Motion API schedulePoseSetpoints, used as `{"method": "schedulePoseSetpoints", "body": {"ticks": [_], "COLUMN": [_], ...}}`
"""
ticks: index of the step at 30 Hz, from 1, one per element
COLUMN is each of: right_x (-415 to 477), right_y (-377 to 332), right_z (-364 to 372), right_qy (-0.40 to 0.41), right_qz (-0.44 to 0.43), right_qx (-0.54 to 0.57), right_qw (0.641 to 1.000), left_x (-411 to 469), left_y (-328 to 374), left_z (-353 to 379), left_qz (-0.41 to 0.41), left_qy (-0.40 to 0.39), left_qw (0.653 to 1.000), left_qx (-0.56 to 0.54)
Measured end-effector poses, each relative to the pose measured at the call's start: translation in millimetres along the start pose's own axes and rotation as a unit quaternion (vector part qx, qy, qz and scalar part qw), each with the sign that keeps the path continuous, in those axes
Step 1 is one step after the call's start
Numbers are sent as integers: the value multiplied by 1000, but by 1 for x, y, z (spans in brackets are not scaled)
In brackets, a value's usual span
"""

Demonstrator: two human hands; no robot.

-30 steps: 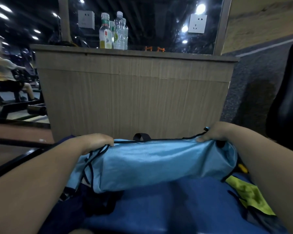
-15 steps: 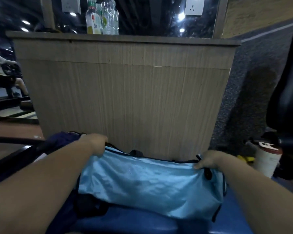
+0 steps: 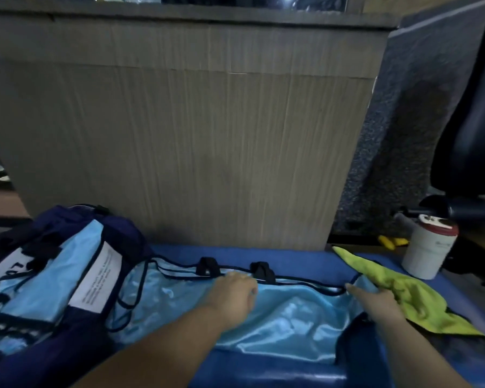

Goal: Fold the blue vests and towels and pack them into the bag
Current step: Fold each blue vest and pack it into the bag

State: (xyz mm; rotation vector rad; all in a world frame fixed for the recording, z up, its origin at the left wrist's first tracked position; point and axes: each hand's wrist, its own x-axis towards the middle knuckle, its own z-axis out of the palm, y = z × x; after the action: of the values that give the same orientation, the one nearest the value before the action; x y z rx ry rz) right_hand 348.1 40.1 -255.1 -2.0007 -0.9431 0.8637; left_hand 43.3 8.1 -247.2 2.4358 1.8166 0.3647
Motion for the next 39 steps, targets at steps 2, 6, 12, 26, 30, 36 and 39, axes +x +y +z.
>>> {"method": "schedulePoseSetpoints", "body": {"ticks": [2, 6, 12, 26, 30, 36, 39], "right_x": [0, 4, 3, 15, 15, -8, -26], "right_y": [12, 22, 14, -6, -5, -21, -32], "right_z": [-2, -4, -8, -38, -30, -17, -2], "right_qy": [6, -24, -49, -51, -51, -13, -50], "right_qz": [-1, -2, -73, -30, -57, -171, -230], "right_qx": [24, 11, 47, 341, 286, 272, 230], "right_qw": [1000, 1000, 995, 938, 955, 947, 944], "left_x": [2, 5, 9, 31, 34, 35, 34], "left_y": [10, 20, 22, -4, 10, 41, 43], "left_z": [19, 37, 49, 53, 48, 51, 49], "left_qz": [-9, -21, -41, -48, -58, -5, -72], "left_qy": [-5, -36, -125, -137, -74, -50, -93], "left_qw": [1000, 999, 991, 989, 995, 985, 944], "left_qx": [-19, 3, -8, 10, 14, -162, -308]}}
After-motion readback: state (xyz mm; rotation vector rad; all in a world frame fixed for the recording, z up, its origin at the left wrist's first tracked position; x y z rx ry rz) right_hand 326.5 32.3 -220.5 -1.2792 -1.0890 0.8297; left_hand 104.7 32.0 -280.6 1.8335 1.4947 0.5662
